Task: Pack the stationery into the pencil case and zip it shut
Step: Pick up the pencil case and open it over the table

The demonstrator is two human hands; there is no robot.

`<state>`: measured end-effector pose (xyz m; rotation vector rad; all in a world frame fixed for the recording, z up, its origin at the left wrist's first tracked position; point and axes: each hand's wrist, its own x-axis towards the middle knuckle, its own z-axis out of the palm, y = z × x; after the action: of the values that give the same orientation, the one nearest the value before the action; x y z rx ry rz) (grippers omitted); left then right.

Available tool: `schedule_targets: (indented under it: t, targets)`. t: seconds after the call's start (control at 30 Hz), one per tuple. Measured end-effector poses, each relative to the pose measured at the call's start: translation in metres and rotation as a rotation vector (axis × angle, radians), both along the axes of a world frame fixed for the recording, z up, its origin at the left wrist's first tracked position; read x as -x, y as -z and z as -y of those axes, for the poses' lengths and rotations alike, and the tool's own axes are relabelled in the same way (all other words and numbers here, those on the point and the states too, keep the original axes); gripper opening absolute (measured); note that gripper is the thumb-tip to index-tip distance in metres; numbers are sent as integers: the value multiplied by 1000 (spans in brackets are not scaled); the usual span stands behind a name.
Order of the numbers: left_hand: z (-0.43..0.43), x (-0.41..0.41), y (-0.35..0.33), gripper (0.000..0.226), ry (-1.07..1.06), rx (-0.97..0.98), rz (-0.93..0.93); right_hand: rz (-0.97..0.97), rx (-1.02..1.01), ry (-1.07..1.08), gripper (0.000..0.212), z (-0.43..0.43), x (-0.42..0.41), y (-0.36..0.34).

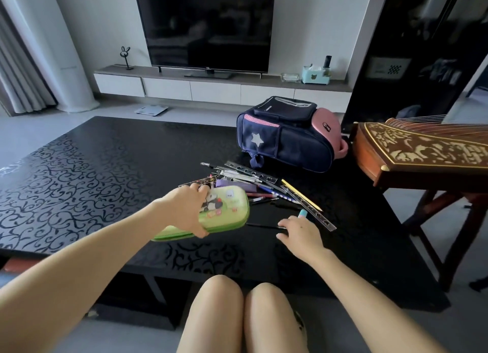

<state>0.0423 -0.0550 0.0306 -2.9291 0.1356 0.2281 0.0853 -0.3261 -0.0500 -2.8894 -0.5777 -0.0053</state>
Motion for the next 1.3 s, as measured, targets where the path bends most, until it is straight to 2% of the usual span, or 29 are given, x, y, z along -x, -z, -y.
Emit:
schedule_targets:
  t: [0.13, 0.23, 0.4, 0.53, 0.67, 0.73, 0.8, 0.87, 0.9, 0.93, 1.0, 1.07, 1.2, 1.3]
  targets:
    - [19, -12, 29, 107, 50, -38, -131, 24, 82, 53, 39, -9, -26, 27]
    - [40, -19, 44, 109, 69, -25, -214, 48, 83, 35, 23, -8, -41, 35]
    - [80, -38, 54, 106, 111, 31, -327, 63, 186, 42, 20, 14, -69, 36]
    - [104, -47, 51, 111, 142, 131, -406, 96, 180, 115, 20, 33, -84, 36]
    - [89, -66, 37, 85, 140, 414, -432, 16, 54, 155, 17, 35, -94, 29]
    - [74, -74, 29, 67, 77, 542, -366, -9, -175, 163, 24, 33, -90, 18]
    - [62, -79, 25, 45, 8, 575, -252, -1, -410, 147, 30, 29, -74, 4]
    - [56, -81, 24, 31, 4, 593, -162, 43, -489, 109, 21, 25, -49, -4]
    - [53, -81, 23, 21, 8, 593, -140, 53, -466, 91, 15, 25, -37, -4]
    - [49, -80, 24, 20, 15, 572, -106, 30, -414, 83, 19, 25, -25, -1]
    - [41, -79, 32, 36, 0, 479, 4, -88, -272, 66, 32, 28, -11, 12]
    - [30, -79, 47, 38, -25, 441, 79, -158, -166, 47, 32, 31, -5, 22]
    - [26, -86, 78, 44, -59, 454, -71, -167, 1, 16, 23, 35, -12, 13]
    - [29, -92, 84, 44, -101, 618, -106, -206, 111, -2, 12, 33, -23, 0]
